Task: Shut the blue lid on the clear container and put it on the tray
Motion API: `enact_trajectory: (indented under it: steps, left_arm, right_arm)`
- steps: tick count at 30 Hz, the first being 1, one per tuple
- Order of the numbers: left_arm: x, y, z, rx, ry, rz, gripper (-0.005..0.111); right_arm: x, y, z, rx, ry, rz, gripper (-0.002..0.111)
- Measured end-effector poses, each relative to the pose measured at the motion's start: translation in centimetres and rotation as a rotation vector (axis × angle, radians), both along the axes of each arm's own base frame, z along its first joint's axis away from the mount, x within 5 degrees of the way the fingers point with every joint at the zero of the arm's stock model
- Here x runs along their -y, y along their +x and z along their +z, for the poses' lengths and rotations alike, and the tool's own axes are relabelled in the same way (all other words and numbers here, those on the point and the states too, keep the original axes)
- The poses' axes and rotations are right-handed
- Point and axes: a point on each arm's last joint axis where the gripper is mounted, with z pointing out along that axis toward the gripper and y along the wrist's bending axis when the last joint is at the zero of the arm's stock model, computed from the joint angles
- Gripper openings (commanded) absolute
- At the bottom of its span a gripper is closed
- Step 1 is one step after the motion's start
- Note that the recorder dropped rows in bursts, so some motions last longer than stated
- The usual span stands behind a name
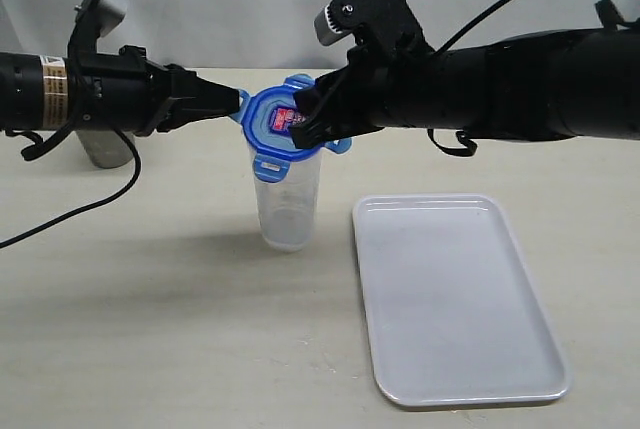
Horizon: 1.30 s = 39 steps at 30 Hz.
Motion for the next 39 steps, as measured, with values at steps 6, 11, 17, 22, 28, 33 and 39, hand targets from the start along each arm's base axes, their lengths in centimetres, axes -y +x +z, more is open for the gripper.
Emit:
enact_trajectory:
  steps: [6,11,17,22,28,33,39]
  left_arm:
    - [-0.04,0.01,-0.24,-0.008,0.015,-0.002,0.001]
    - [-0.09,0.02,-0.33,-0.01,0.025,0.001,0.013]
    - [-0.12,-0.03,-0.44,-0.008,0.044,-0.007,0.033]
    - [-0.13,-0.04,-0.47,-0.006,0.05,-0.009,0.037]
    - [-0.21,0.02,-0.53,0.031,0.088,-0.021,0.037]
    - [-0.07,-0.08,-0.43,0.115,0.135,-0.079,0.037]
    - [-0.24,0.04,-0.55,0.198,0.221,-0.107,0.037]
  right_arm:
    - [-0.05,0.09,-0.18,-0.005,0.0,-0.001,0.03]
    - [-0.05,0.09,-0.18,-0.005,0.0,-0.001,0.03]
    - [0.02,0.28,-0.65,-0.013,-0.017,-0.018,0.03]
    - [0.04,0.29,-0.66,-0.013,-0.018,-0.019,0.03]
    - [0.04,0.29,-0.66,-0.013,-0.018,-0.019,0.03]
    - [0.05,0.3,-0.66,-0.012,-0.019,-0.021,0.03]
    - [0.05,0.3,-0.66,-0.012,-0.019,-0.021,0.03]
